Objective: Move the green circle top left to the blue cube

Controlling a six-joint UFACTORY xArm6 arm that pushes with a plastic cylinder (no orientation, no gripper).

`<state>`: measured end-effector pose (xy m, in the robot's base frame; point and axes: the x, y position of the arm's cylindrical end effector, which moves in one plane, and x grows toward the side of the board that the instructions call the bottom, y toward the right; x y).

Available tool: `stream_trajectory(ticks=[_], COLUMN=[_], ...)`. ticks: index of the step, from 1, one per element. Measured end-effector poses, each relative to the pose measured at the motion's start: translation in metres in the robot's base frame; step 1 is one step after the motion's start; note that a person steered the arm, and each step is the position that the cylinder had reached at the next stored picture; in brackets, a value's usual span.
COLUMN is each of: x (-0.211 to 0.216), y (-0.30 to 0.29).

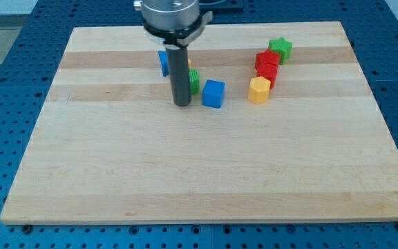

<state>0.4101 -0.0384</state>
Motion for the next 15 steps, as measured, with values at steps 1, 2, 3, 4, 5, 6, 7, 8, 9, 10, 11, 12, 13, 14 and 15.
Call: stream_trajectory(ticks=[1, 2, 3, 4, 5, 6, 7, 8, 9, 10, 11, 12, 13, 14, 15], x=[0.000, 0.000, 0.000, 0.011, 0.022, 0.013, -0.008, -0.025, -0.034, -0.034, -0.034, -0.034, -0.034, -0.034, -0.034], y=[0.022, 0.041, 0.043, 0.016, -0.047, -0.088, -0.085, -0.061, -0.037, -0.028, -0.025, -0.020, -0.018, -0.008, 0.005])
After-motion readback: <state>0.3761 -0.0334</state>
